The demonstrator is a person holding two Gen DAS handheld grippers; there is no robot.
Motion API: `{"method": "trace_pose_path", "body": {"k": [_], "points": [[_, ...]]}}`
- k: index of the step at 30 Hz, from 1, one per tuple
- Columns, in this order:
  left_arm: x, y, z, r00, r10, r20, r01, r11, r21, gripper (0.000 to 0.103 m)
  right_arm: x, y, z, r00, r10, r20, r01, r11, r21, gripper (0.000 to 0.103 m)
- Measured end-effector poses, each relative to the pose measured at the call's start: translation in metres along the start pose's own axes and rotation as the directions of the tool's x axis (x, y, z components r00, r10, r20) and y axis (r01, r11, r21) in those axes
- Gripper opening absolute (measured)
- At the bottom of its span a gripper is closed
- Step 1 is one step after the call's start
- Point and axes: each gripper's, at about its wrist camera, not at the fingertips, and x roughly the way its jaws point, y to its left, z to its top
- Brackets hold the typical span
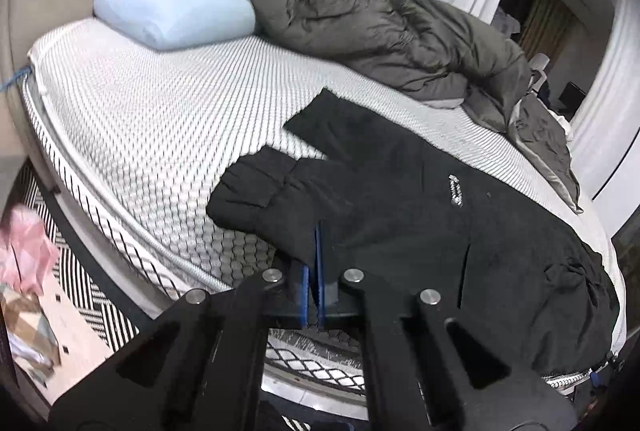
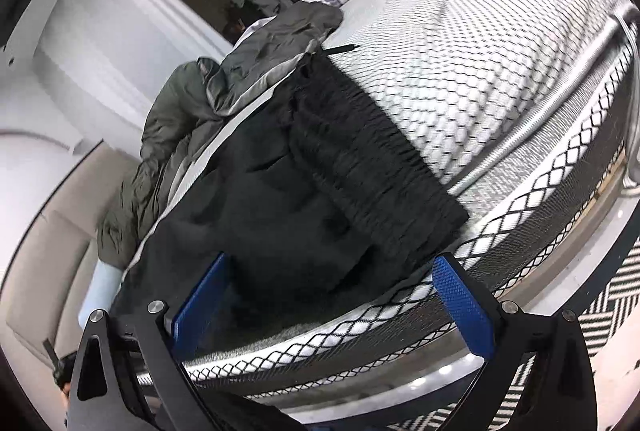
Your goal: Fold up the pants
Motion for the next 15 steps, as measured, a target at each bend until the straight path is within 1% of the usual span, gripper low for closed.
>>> {"method": "trace_pose_path", "body": {"k": [2,3,4,5,6,7,8,9,10,12,14,15], "points": [[0.004,0.004,0.006,1.0,-0.013,-0.011,0.012,1.0,-0.019,0.0,0.003,-0.009,0.004,1.0,0.027,0.011,-0.027,0.999,0.043,0.101],[0.008,0.005,0.009,1.0,-0.015,-0.02,0.014,0.999,-0.031,0.0,0.004,-0.013,0.005,0.999,0.031,0.012,-0.032,0.998,0.059,0.097],[0.011,0.007,0.011,1.0,-0.017,-0.026,0.016,0.999,-0.041,0.0,0.009,-0.019,0.008,0.999,0.039,0.015,-0.04,0.995,0.096,0.088],[0.015,0.009,0.013,0.999,-0.018,-0.03,0.017,0.999,-0.046,0.0,0.012,-0.024,0.01,0.998,0.053,0.017,-0.055,0.99,0.128,0.082],[0.016,0.01,0.015,0.999,-0.019,-0.031,0.017,0.999,-0.05,0.0,0.013,-0.028,0.012,0.998,0.054,0.02,-0.057,0.987,0.15,0.063],[0.016,0.012,0.015,0.999,-0.022,-0.03,0.02,0.998,-0.056,0.0,0.014,-0.03,0.014,0.999,0.038,0.015,-0.041,0.984,0.174,0.044],[0.014,0.012,0.017,0.999,-0.029,-0.027,0.027,0.998,-0.06,0.0,0.01,-0.031,0.017,0.999,0.031,0.017,-0.034,0.982,0.186,0.038],[0.014,0.013,0.017,0.999,-0.029,-0.024,0.028,0.998,-0.058,0.0,0.003,-0.029,0.019,0.999,0.037,0.035,-0.043,0.983,0.181,0.024],[0.013,0.013,0.018,0.999,-0.027,-0.023,0.025,0.998,-0.051,0.0,-0.005,-0.026,0.02,0.998,0.038,0.054,-0.046,0.985,0.164,0.022],[0.017,0.014,0.016,0.999,-0.019,-0.035,0.017,0.999,-0.047,0.0,-0.025,-0.017,0.02,0.996,0.021,0.084,-0.029,0.995,0.096,0.022],[0.023,0.02,0.012,0.998,-0.015,-0.058,0.012,0.998,-0.058,0.0,-0.031,-0.02,0.017,0.997,0.022,0.078,-0.03,0.995,0.093,0.033],[0.026,0.023,0.01,0.998,-0.018,-0.066,0.014,0.998,-0.067,0.0,-0.028,-0.028,0.014,0.998,0.027,0.055,-0.034,0.992,0.12,0.044]]}}
